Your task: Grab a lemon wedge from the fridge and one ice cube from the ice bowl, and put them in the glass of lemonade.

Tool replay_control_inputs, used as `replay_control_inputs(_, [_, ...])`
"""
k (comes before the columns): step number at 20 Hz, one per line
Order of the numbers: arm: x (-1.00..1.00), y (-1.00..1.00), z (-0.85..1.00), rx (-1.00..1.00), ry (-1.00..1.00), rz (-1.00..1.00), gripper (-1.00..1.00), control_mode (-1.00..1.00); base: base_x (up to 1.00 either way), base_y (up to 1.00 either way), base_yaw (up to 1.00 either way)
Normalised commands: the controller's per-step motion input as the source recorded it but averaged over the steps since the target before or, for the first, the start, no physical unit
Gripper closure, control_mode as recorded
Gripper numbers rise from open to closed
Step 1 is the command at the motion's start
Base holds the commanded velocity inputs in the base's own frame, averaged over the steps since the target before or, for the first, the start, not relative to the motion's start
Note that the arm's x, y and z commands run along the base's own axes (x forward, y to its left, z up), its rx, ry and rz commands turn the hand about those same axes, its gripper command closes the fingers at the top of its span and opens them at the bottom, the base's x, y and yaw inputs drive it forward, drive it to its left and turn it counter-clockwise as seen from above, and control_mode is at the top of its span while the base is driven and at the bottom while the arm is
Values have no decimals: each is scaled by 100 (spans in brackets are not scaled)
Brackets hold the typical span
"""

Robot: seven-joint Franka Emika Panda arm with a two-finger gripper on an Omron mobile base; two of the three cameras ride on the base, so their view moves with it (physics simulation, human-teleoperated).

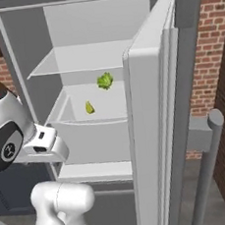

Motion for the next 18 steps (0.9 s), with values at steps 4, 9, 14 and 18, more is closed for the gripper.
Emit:
replay_control_inputs(4, [0, 0, 0, 0, 0, 0, -100, 100, 17, 0, 22])
replay_control_inputs(9, [0, 0, 0, 0, 0, 0, -100, 100, 23, -17, 17])
replay_control_inputs(14, [0, 0, 0, 0, 0, 0, -100, 100, 5, -21, 13])
replay_control_inputs(18, [0, 0, 0, 0, 0, 0, -100, 100, 18, 0, 0])
